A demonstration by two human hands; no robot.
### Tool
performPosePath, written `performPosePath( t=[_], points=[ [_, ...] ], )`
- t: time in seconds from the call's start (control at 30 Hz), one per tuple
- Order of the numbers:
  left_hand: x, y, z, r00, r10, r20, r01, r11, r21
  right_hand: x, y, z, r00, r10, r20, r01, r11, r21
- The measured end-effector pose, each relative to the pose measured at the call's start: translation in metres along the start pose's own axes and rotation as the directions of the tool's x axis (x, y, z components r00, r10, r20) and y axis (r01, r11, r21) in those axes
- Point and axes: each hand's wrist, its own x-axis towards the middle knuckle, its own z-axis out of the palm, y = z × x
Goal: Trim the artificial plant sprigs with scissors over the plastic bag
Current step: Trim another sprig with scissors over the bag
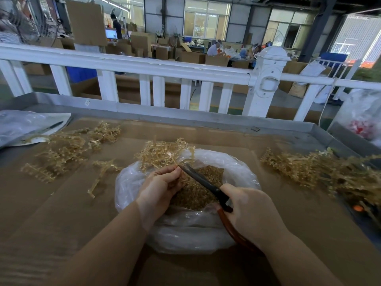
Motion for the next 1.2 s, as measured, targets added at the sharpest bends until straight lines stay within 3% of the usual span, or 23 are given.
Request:
performPosePath(
  t=[0.23,0.5,0.77,1.0,1.2],
  points=[
    [-0.0002,0.0012,-0.0003,1.000,-0.021,-0.013,0.021,0.999,-0.027,-0.0005,-0.0019,0.0005,1.000,-0.004,-0.009,0.004,1.000,0.012],
    [0.0000,0.0009,0.0003,0.998,-0.035,-0.060,0.031,0.998,-0.061,0.0008,-0.0074,-0.0029,0.999,-0.018,-0.049,0.010,0.987,-0.157],
    [0.0020,-0.0001,0.0021,0.994,-0.036,-0.100,0.033,0.999,-0.028,0.0014,-0.0059,-0.0002,0.999,-0.017,-0.048,0.009,0.986,-0.168],
    [0.0019,-0.0015,0.0002,0.997,-0.019,-0.068,0.020,1.000,0.003,0.0023,-0.0074,0.0030,0.974,0.145,0.174,-0.191,0.938,0.289],
    [0.0023,-0.0020,0.0002,0.999,-0.003,-0.045,0.003,1.000,-0.006,0.0058,-0.0088,-0.0016,0.954,0.163,0.251,-0.257,0.876,0.408]
  ],
)
